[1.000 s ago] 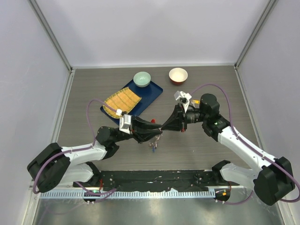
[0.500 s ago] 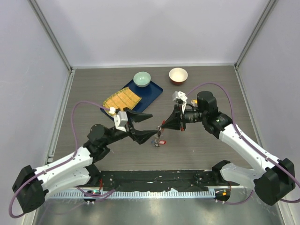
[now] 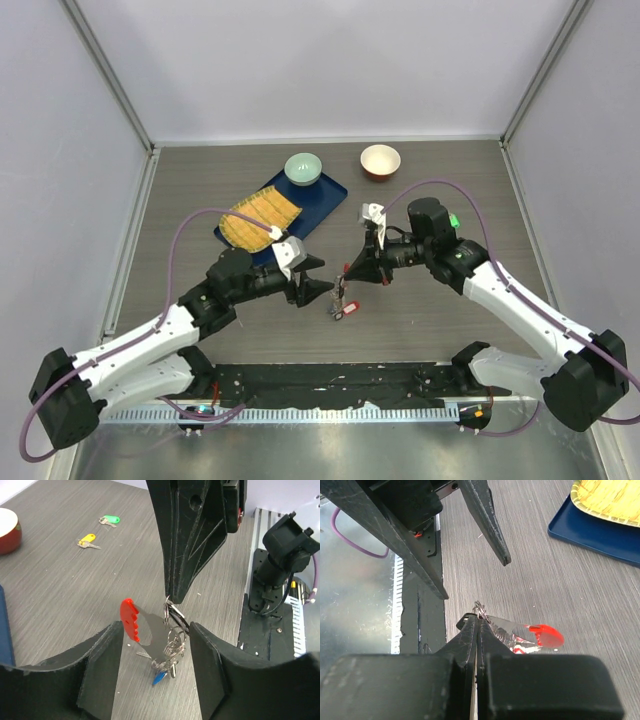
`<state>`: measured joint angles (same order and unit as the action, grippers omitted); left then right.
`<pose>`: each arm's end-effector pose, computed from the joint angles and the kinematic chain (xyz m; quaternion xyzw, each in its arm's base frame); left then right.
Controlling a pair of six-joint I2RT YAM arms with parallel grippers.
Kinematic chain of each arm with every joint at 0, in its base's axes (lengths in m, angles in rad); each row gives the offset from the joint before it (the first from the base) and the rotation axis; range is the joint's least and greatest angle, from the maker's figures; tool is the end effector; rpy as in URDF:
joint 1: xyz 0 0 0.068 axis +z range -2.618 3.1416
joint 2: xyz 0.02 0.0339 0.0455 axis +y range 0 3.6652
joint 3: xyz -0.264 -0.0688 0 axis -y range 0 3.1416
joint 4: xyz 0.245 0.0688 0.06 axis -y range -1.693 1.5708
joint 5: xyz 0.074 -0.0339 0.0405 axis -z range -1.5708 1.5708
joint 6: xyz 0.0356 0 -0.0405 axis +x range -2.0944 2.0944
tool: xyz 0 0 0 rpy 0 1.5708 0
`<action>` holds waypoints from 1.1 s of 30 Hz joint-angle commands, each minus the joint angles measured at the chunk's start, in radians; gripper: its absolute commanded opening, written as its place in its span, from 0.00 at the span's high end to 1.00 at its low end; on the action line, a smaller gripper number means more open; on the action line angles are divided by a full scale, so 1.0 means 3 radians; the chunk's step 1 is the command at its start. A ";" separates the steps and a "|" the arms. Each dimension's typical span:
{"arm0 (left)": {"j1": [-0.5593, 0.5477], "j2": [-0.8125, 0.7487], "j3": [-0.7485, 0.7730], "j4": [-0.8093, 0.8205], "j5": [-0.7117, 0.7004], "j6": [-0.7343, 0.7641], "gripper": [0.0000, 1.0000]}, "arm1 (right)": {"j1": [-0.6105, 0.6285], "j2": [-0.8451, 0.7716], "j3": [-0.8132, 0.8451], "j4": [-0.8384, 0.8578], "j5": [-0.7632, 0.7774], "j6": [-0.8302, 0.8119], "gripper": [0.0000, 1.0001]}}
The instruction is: Put the keys on the keyring
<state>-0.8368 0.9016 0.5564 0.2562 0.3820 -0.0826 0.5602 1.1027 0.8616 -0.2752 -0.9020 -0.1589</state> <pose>0.1333 -0.1676 0.2846 0.3859 0.6264 -0.4195 0.5317 0.1857 0.1494 0.3014 -0.4790 0.6509 0.4594 0.3687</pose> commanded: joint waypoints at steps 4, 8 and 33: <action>-0.0013 0.0154 0.0057 0.0082 0.0194 0.0260 0.54 | 0.0081 -0.0030 0.0201 -0.0013 0.0097 -0.0140 0.99; -0.0008 0.0241 0.0083 0.0066 0.0240 0.0260 0.55 | 0.0096 -0.0030 0.0201 -0.0018 0.0113 -0.0145 0.99; -0.0059 0.0518 0.0196 0.0297 0.0317 0.0255 0.69 | 0.0137 -0.0009 0.0201 -0.0018 0.0128 -0.0150 0.99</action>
<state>-0.8474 1.0550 0.5701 0.2943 0.4671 -0.0170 0.5938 1.1042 0.8734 -0.3206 -0.8574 -0.1894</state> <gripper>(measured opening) 0.333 0.030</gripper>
